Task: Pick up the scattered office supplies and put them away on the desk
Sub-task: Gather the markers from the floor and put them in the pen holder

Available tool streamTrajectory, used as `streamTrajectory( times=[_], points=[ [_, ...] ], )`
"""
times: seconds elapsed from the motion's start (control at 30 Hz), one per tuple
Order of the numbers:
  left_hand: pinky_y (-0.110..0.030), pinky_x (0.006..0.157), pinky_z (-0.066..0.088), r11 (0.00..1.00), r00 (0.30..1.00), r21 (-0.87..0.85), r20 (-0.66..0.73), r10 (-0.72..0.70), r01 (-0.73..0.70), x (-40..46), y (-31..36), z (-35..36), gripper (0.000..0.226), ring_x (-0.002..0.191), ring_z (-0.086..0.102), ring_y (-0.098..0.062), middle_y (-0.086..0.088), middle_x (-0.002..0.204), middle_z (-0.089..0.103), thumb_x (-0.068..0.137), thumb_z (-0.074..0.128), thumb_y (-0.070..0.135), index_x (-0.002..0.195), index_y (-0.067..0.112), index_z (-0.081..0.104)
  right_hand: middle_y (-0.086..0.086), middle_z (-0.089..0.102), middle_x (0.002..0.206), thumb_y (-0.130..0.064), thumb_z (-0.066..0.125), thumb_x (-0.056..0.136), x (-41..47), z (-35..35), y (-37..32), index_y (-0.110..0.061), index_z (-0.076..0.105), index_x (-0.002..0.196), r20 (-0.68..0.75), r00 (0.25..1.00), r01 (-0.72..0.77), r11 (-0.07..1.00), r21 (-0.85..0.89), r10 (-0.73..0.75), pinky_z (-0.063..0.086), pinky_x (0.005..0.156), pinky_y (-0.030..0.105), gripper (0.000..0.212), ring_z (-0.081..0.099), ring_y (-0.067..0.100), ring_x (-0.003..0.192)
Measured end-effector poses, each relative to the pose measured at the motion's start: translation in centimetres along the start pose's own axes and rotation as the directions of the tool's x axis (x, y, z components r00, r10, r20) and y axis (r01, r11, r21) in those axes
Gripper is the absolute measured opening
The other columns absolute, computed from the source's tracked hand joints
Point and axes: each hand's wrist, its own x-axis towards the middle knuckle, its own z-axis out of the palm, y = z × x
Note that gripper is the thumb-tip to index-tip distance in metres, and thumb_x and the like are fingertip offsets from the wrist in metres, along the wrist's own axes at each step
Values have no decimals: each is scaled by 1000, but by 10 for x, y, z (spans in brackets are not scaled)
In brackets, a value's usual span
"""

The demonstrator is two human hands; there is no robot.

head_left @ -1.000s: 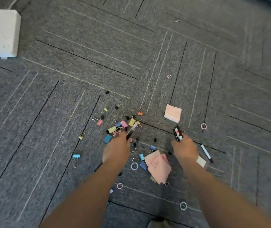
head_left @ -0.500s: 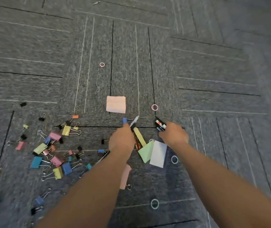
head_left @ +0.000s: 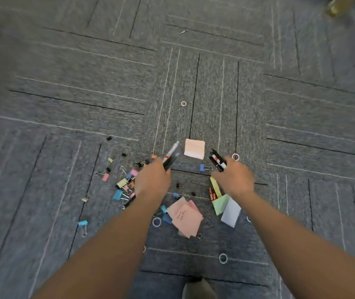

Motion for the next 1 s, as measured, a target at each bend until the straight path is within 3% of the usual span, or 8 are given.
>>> streamTrajectory(
  times=[0.2, 0.37, 0.47, 0.57, 0.7, 0.8, 0.93, 1.0],
  points=[
    [-40, 64, 46, 957, 963, -178, -107, -249, 228, -82, -21, -180, 28, 83, 60, -34, -15, 94, 66, 94, 48, 20, 121, 14, 47, 1, 60, 72, -29, 61, 83, -85, -114, -170, -24, 54, 92, 46, 964, 252, 952, 176, -263, 36, 50, 30, 12, 56, 22, 62],
    [-41, 66, 51, 876, 899, -376, -195, -392, 301, -156, -35, -356, 25, 78, 60, -31, -11, 87, 65, 93, 47, 15, 118, 16, 48, -4, 57, 62, -24, 60, 87, -176, -238, -320, -27, 53, 89, 75, 890, 410, 861, 300, -449, 38, 48, 31, 9, 52, 15, 53],
    [-41, 65, 52, 802, 820, -513, -286, -496, 306, -204, -56, -464, 18, 76, 62, -32, -9, 83, 66, 93, 49, 18, 111, 20, 51, -3, 56, 63, -22, 61, 86, -242, -303, -412, -27, 50, 83, 74, 817, 521, 788, 327, -571, 35, 49, 30, 12, 49, 13, 53],
    [-43, 63, 52, 715, 700, -650, -384, -602, 258, -257, -90, -561, 10, 72, 62, -33, -9, 74, 66, 92, 50, 33, 98, 26, 53, -3, 55, 60, -20, 63, 85, -313, -347, -508, -26, 48, 77, 70, 728, 621, 699, 355, -682, 36, 52, 31, 18, 50, 13, 53],
    [-40, 53, 48, 648, 566, -738, -458, -686, 189, -325, -151, -664, 28, 62, 60, -31, -3, 60, 58, 91, 48, 48, 77, 24, 44, -3, 61, 66, -21, 61, 83, -406, -365, -625, -28, 54, 84, 91, 578, 751, 572, 329, -811, 42, 56, 30, 10, 56, 13, 62],
    [-37, 50, 43, 664, 451, -706, -523, -723, 245, -370, -212, -726, 29, 59, 58, -27, -1, 61, 57, 92, 47, 44, 74, 24, 38, -1, 61, 66, -24, 59, 81, -467, -355, -704, -26, 54, 84, 110, 423, 868, 437, 234, -899, 46, 61, 36, 6, 58, 17, 65],
    [-33, 53, 41, 663, 328, -619, -578, -747, 421, -421, -312, -803, 23, 63, 57, -26, 3, 68, 56, 93, 46, 41, 79, 26, 38, -5, 60, 69, -30, 56, 85, -539, -332, -815, -30, 49, 92, 134, 159, 987, 161, 10, -978, 47, 60, 34, 10, 59, 20, 69],
    [-33, 56, 43, 614, 285, -619, -552, -783, 490, -438, -349, -832, 20, 64, 56, -26, 3, 71, 56, 93, 46, 39, 82, 23, 42, -8, 56, 67, -29, 57, 85, -560, -326, -856, -29, 49, 92, 137, 108, 994, 107, -15, -985, 44, 55, 33, 11, 56, 18, 65]
  ],
)
